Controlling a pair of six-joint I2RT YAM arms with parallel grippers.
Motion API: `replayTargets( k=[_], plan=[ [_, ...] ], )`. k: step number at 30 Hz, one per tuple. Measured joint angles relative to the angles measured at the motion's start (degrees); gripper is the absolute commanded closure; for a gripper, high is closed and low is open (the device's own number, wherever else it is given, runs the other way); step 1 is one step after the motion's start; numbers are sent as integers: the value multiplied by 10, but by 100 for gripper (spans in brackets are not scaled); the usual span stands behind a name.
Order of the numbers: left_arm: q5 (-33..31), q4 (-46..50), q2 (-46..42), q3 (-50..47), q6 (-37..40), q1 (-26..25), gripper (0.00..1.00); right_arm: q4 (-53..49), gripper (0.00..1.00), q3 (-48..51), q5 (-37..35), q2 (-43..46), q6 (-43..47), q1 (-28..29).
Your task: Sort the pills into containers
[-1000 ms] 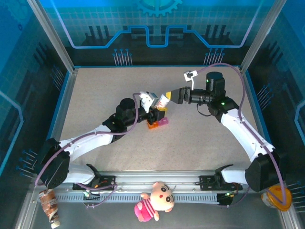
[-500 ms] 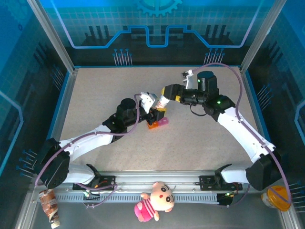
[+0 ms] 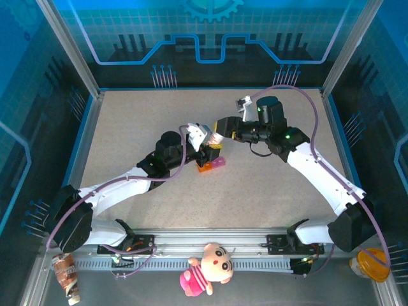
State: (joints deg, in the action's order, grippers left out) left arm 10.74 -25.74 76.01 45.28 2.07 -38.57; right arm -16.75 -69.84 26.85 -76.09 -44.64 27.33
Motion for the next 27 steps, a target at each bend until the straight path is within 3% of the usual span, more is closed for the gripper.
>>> replayTargets(
  k=[6, 10, 18, 23, 27],
  plan=[
    [0, 2, -1, 0, 0, 0, 100, -4, 64, 0, -5, 0, 29, 0],
    [1, 2, -3, 0, -2, 0, 100, 10, 61, 9, 35, 2, 100, -15],
    [76, -1, -3, 0, -51, 10, 100, 98, 61, 67, 178, 25, 233, -72],
    [82, -16, -4, 0, -86, 39, 100, 111, 63, 69, 201, 28, 244, -81],
    [78, -20, -8, 0, -93, 42, 100, 111, 62, 78, 179, 33, 236, -94]
  ],
)
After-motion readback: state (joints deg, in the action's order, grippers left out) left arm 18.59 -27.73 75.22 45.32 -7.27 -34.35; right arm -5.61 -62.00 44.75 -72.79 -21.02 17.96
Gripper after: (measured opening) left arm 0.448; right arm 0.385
